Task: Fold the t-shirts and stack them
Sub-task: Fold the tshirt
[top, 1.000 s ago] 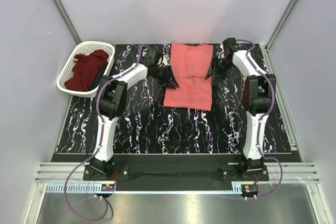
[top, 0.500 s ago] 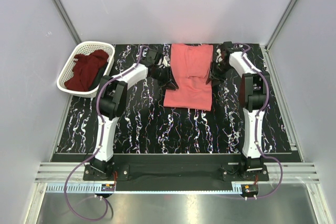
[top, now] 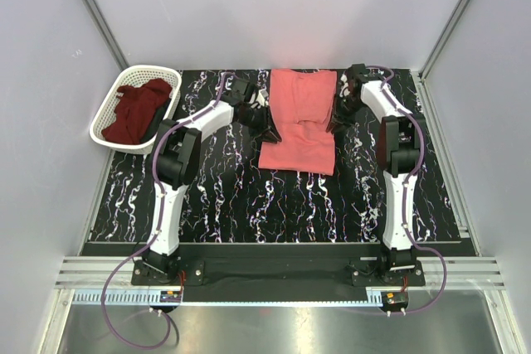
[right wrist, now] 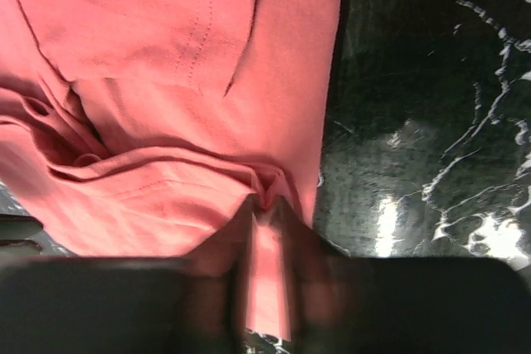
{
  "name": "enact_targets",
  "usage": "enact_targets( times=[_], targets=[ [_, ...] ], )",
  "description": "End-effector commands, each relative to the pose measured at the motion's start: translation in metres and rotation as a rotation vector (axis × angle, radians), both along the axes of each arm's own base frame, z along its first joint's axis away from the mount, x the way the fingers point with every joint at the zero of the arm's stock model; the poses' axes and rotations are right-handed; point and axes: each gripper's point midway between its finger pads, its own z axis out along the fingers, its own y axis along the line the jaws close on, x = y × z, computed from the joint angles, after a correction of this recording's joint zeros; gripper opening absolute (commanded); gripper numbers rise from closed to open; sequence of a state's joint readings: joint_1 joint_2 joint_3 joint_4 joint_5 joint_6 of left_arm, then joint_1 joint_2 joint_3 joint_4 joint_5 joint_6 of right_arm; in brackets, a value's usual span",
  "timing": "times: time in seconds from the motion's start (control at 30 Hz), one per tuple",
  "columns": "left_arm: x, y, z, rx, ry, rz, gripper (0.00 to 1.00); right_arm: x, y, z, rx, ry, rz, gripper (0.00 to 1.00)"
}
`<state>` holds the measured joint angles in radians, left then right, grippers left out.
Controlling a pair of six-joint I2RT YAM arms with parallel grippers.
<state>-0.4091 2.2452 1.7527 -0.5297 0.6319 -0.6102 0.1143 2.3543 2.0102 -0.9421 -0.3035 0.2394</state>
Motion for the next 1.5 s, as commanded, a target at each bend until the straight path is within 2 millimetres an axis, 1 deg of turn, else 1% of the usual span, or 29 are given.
enact_targets(
  times=[0.0,0.03,0.1,0.23,0.27,0.37,0.43,0.47,0.6,0.7,0.77,0.83,0.87,0.9,0.93,0.97,1.0,1.03,1.07,1.13,1.17,1.2,1.23,1.27,1.3,1.33,1.4,1.43,1.47],
  targets=[
    [0.000,0.006,0.002,0.011,-0.010,0.004,0.27,0.007,0.007,0.011,-0.001,-0.030,0.012,0.14],
    [-0.002,0.008,-0.001,0.027,0.004,0.013,0.26,0.009,0.005,0.011,-0.006,-0.032,0.009,0.08],
    [-0.001,0.015,-0.008,0.065,0.015,0.038,0.23,0.014,0.003,0.018,-0.018,-0.055,-0.002,0.00],
    [-0.002,0.022,-0.019,0.100,0.031,0.053,0.23,0.029,-0.004,0.037,-0.056,-0.126,-0.053,0.00],
    [-0.001,0.023,-0.020,0.106,0.029,0.055,0.23,0.032,-0.009,0.042,-0.082,-0.143,-0.070,0.00],
    [-0.002,0.026,-0.027,0.124,0.037,0.055,0.22,0.034,-0.015,0.043,-0.111,-0.145,-0.106,0.00],
    [-0.002,0.026,-0.029,0.124,0.038,0.055,0.22,0.032,-0.015,0.039,-0.113,-0.127,-0.116,0.00],
    [-0.001,0.027,-0.030,0.128,0.038,0.057,0.21,0.033,-0.016,0.033,-0.116,-0.114,-0.117,0.00],
    [0.005,0.028,-0.026,0.135,0.014,0.059,0.21,0.033,-0.015,0.022,-0.119,-0.097,-0.110,0.00],
    [0.011,0.030,-0.024,0.140,0.008,0.062,0.21,0.043,-0.014,0.018,-0.115,-0.135,-0.097,0.00],
    [0.014,0.032,-0.022,0.145,0.004,0.067,0.21,0.051,-0.018,0.013,-0.139,-0.149,-0.089,0.00],
    [0.018,0.032,-0.016,0.139,-0.013,0.071,0.21,0.056,-0.020,0.009,-0.149,-0.152,-0.087,0.01],
    [0.020,0.031,-0.013,0.132,-0.021,0.070,0.21,0.059,-0.022,0.003,-0.162,-0.147,-0.094,0.01],
    [0.024,0.029,-0.006,0.125,-0.042,0.069,0.21,0.057,-0.025,-0.001,-0.170,-0.132,-0.099,0.02],
    [0.028,0.028,0.002,0.117,-0.066,0.067,0.22,0.058,-0.028,-0.004,-0.181,-0.124,-0.111,0.15],
    [0.031,0.027,0.007,0.109,-0.084,0.068,0.27,0.057,-0.028,-0.009,-0.186,-0.112,-0.113,0.18],
    [0.035,0.024,0.014,0.091,-0.101,0.064,0.29,0.056,-0.029,-0.009,-0.192,-0.109,-0.117,0.21],
    [0.040,0.022,0.019,0.073,-0.118,0.071,0.31,0.057,-0.031,-0.007,-0.198,-0.114,-0.122,0.29],
    [0.041,0.018,0.023,0.044,-0.116,0.062,0.34,0.057,-0.031,-0.004,-0.200,-0.119,-0.125,0.33],
    [0.049,0.013,0.031,0.013,-0.129,0.060,0.35,0.057,-0.033,0.010,-0.207,-0.134,-0.128,0.34],
    [0.050,0.009,0.026,-0.002,-0.111,0.055,0.35,0.058,-0.034,0.018,-0.211,-0.147,-0.132,0.35],
    [0.051,0.007,0.026,-0.015,-0.110,0.052,0.35,0.054,-0.035,0.023,-0.219,-0.139,-0.134,0.36],
    [0.055,0.003,0.028,-0.036,-0.114,0.060,0.35,0.052,-0.036,0.036,-0.220,-0.156,-0.134,0.36],
    [0.054,0.001,0.024,-0.056,-0.094,0.055,0.35,0.049,-0.035,0.041,-0.215,-0.158,-0.127,0.37],
    [0.059,-0.003,0.025,-0.081,-0.110,0.056,0.35,0.047,-0.034,0.046,-0.208,-0.163,-0.127,0.38],
    [0.059,-0.005,0.025,-0.101,-0.099,0.062,0.35,0.040,-0.026,0.054,-0.166,-0.160,-0.112,0.39],
    [0.063,-0.010,0.021,-0.129,-0.094,0.062,0.36,0.033,-0.020,0.058,-0.136,-0.153,-0.100,0.39],
    [0.064,-0.013,0.022,-0.145,-0.078,0.066,0.38,0.023,-0.013,0.058,-0.099,-0.136,-0.083,0.39],
    [0.065,-0.014,0.014,-0.150,-0.059,0.070,0.40,0.023,-0.005,0.060,-0.074,-0.152,-0.073,0.39]
  ],
)
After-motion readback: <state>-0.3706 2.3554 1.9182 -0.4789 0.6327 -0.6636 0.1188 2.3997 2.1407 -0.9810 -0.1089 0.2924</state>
